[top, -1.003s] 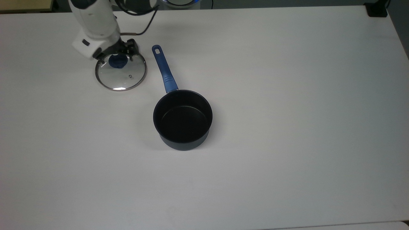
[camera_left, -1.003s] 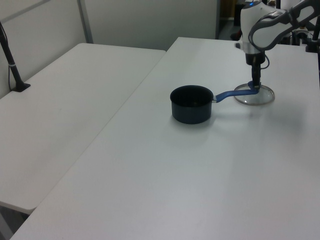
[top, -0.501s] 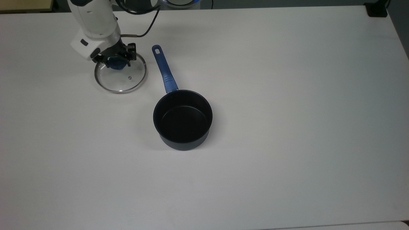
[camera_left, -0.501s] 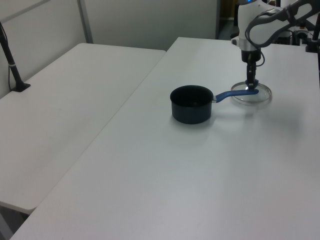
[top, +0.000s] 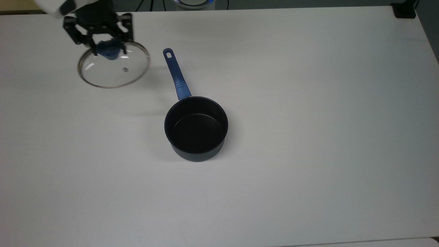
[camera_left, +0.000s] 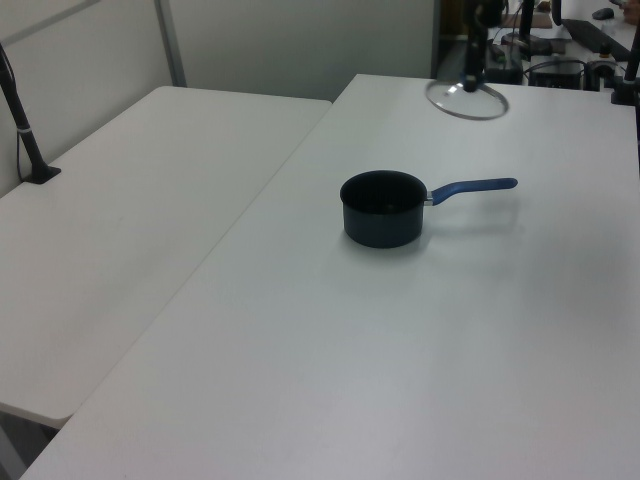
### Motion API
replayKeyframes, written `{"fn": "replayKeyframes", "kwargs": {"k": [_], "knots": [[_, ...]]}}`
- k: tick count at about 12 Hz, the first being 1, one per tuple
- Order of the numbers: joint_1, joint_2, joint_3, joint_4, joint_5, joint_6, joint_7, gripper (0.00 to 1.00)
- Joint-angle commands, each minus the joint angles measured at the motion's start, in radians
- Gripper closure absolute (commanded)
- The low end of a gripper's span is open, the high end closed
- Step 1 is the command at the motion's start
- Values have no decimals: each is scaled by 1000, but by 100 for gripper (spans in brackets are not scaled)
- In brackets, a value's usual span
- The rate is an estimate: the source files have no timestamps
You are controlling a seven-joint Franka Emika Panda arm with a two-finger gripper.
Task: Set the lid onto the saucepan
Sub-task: 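Lift the glass lid and carry it over the saucepan, then lower the lid onto the saucepan rim and open the gripper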
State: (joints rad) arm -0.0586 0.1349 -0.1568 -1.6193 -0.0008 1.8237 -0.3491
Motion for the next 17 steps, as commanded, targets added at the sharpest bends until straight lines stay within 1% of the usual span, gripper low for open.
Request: {"fn": "replayKeyframes", "kwargs": {"k": [1, 2, 4, 6, 9, 11, 15, 16, 17], "knots": [[75, 231, 81, 249, -1, -23, 249, 82], [98, 280, 101, 284, -4, -23, 298, 82], [153, 327, 106, 300, -4, -14, 358, 82], [174, 360, 109, 328, 1, -9, 390, 82], [184, 391, 109, 322, -1, 11, 407, 82], [186, 394, 109, 322, 1, 16, 441, 82], [187, 407, 122, 320, 2, 31, 456, 82], [189, 408, 122, 319, 1, 32, 456, 78], [187, 408, 123, 312, 1, 32, 456, 44]]}}
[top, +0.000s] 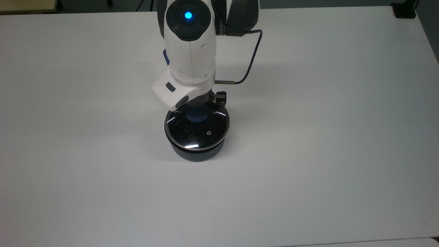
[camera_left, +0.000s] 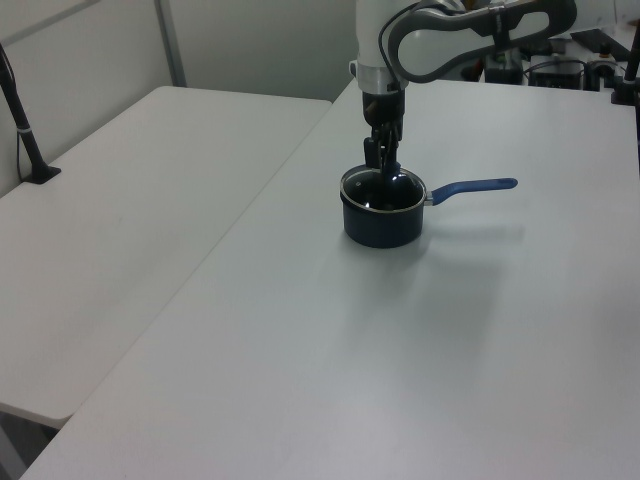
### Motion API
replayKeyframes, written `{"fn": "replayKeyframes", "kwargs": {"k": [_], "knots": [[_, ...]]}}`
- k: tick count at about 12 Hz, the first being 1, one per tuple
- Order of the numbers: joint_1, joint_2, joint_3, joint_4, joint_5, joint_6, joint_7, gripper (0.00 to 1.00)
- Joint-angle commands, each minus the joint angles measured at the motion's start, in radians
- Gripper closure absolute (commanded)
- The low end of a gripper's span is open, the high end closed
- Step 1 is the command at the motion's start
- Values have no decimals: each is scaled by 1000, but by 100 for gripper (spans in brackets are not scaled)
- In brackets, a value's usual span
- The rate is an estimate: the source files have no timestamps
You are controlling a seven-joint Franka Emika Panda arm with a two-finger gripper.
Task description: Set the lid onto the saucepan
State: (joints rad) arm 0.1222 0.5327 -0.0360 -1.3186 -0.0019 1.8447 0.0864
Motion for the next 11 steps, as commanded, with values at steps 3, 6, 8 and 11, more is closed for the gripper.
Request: {"fn": "replayKeyframes", "kwargs": {"k": [3, 6, 8, 11], "knots": [[-3, 1, 1, 10, 2, 5, 19, 0], [-38, -96, 1, 7, 14, -43, 21, 0], [-81, -257, 1, -71, 5, -195, -2, 0], [-125, -512, -13, -246, 10, -275, -53, 0]]}}
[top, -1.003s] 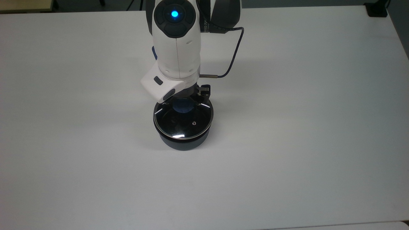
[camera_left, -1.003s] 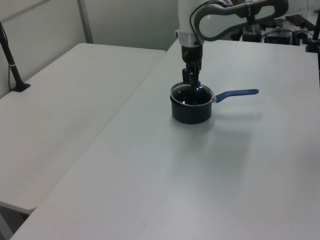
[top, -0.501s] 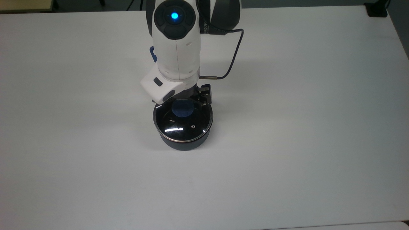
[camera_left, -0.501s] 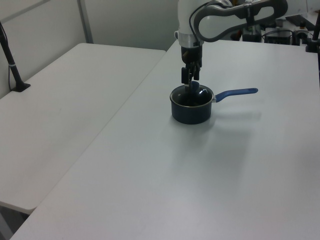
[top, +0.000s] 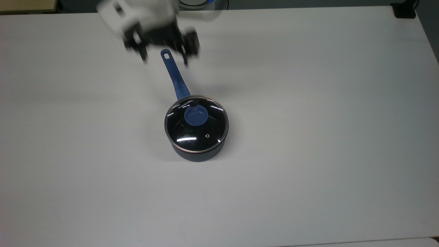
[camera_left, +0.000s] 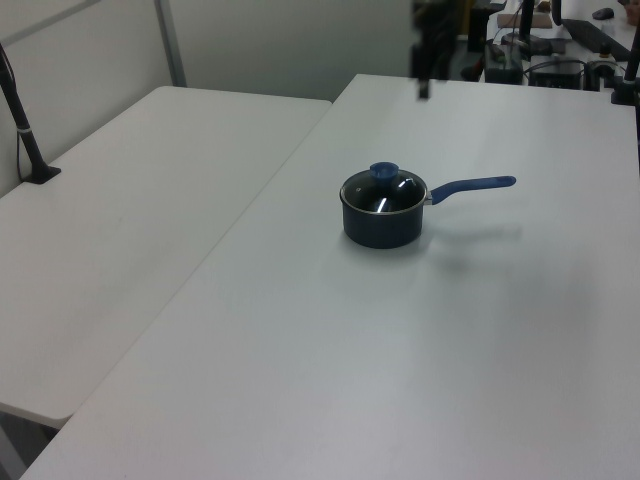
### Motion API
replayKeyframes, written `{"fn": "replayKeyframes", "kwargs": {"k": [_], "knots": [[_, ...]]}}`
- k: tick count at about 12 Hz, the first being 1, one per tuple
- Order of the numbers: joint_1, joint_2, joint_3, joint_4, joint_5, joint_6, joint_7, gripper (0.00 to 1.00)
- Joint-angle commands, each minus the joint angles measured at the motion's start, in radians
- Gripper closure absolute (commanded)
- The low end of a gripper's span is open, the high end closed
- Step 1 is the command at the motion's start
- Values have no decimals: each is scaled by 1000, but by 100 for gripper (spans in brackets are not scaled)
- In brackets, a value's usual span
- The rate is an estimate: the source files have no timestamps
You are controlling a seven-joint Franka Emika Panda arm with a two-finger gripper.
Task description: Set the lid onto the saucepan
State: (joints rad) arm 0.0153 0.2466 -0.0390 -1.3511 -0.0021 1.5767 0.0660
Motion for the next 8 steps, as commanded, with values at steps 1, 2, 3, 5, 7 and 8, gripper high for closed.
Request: {"fn": "replayKeyframes", "kwargs": {"k": [1, 2, 3, 5, 7, 8], "knots": [[-14, -269, -19, -245, 13, -30, -22, 0], [-5, -291, -31, -258, 14, -53, -23, 0], [-2, -306, -44, -278, 22, -46, -31, 0], [-6, -302, -44, -281, 36, 7, -67, 0], [-14, -276, -45, -270, 33, 72, -124, 0], [-14, -268, -45, -270, 33, 81, -129, 0]]}}
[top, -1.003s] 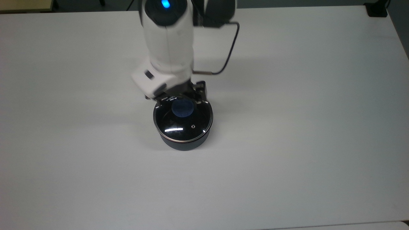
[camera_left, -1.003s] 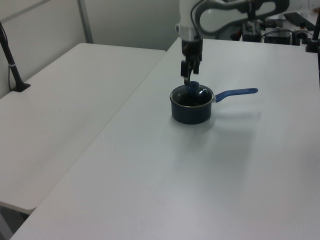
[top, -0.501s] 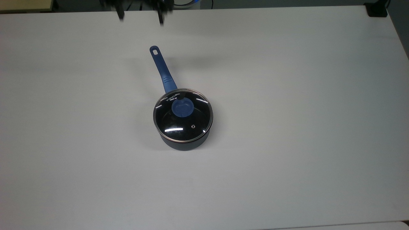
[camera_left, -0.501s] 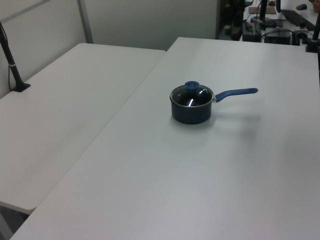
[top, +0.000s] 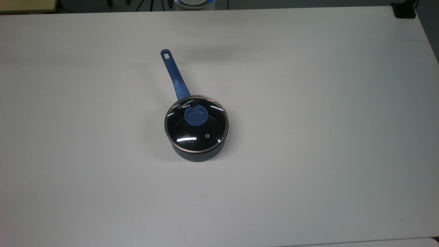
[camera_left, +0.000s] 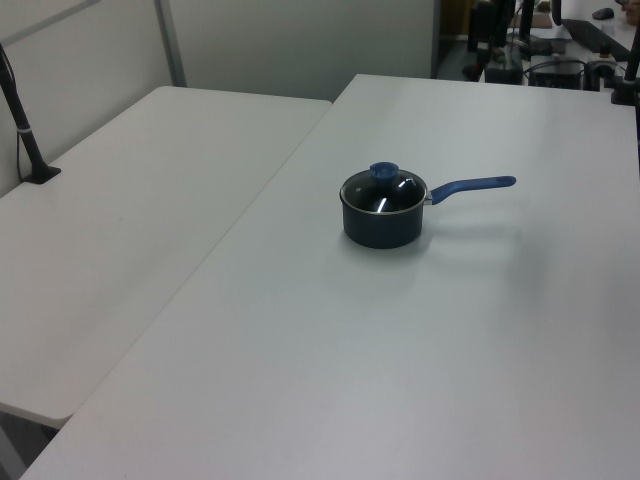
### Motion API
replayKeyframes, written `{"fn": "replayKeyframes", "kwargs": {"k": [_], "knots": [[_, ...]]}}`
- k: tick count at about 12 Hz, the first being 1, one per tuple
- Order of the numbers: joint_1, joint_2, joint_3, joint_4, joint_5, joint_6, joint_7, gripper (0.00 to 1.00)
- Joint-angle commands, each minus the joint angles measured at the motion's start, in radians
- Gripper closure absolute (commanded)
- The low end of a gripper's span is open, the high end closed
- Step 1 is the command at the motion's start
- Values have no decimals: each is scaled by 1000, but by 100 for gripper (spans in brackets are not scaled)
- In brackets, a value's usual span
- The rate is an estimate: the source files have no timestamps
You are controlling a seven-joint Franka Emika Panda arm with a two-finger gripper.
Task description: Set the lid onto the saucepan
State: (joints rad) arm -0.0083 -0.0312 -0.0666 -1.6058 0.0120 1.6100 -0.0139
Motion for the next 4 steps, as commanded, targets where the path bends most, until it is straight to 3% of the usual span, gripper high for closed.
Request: {"fn": "replayKeyframes", "kwargs": {"k": [1, 4], "knots": [[7, 10, -18, -14, 19, 48, -50, 0], [7, 11, -18, -6, 19, 47, -54, 0]]}}
